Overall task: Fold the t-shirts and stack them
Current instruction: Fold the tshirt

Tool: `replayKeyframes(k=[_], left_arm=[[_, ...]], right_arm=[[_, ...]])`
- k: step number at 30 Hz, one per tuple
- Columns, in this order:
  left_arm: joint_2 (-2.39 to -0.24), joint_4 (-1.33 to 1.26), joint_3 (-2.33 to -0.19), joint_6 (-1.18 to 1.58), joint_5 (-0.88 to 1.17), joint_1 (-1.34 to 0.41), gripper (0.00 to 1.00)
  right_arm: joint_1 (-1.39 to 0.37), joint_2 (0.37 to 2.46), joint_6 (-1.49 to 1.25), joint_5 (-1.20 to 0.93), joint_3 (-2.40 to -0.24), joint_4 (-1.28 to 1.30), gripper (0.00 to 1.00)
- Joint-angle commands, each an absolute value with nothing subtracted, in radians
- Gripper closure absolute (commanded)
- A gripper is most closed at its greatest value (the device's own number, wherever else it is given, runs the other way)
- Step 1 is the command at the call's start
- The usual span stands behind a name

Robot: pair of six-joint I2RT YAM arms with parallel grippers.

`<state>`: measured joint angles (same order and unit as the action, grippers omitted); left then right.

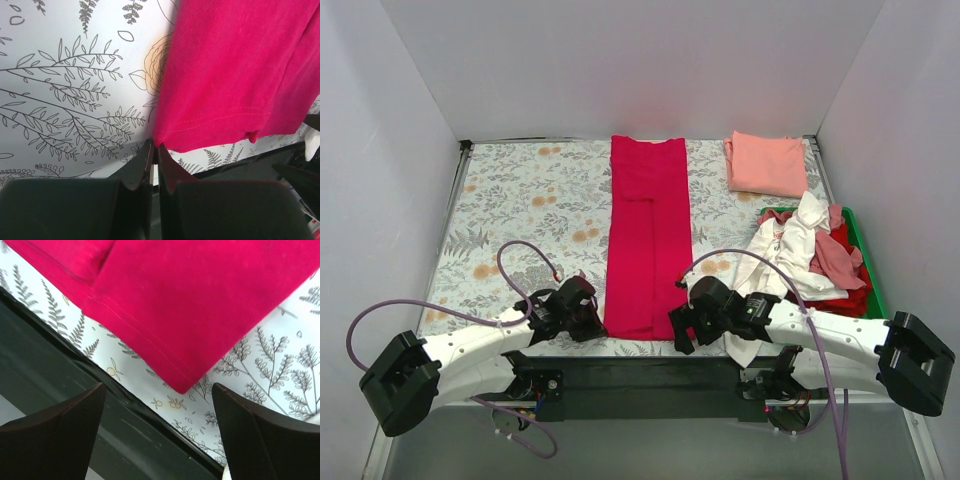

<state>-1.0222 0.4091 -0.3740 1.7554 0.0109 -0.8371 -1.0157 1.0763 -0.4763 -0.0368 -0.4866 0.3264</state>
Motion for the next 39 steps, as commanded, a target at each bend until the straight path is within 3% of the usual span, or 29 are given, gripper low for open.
replayKeyframes(k=[1,6,12,13,21,31,39], left_arm=[[-1.000,0.463,-0.356,1.758,-0.006,-0.839,1.00],[-0.985,0.460,-0.357,1.756,-0.006,-0.841,1.00],[-0.988,0.440,-0.365,1.753,-0.002,-0.839,1.00],[-0.988,0.437,-0.367,1.752,-0.002,-0.839,1.00],[-0.982,0.417,-0.393,1.762,-0.021,-0.839,1.00],[-1.051,0.356,-0.540,1.709,-0.167,-0.839,1.00],[-1.244,0.331,-0.735,1.626,-0.372,-0.827,1.00]], right_arm=[[-1.058,1.081,-0.529,0.070,-0.485,0.353,0.11],[-1.083,1.114,-0.523,0.091,-0.499,0.351,0.21],[-1.085,1.170,-0.506,0.094,-0.515,0.348,0.43],[-1.085,1.175,-0.505,0.083,-0.520,0.348,0.53],[-1.086,1.154,-0.492,0.080,-0.545,0.344,0.99],[-1.072,1.158,-0.437,0.308,-0.687,0.342,0.99],[-0.930,1.255,-0.347,0.292,-0.824,0.290,0.99]])
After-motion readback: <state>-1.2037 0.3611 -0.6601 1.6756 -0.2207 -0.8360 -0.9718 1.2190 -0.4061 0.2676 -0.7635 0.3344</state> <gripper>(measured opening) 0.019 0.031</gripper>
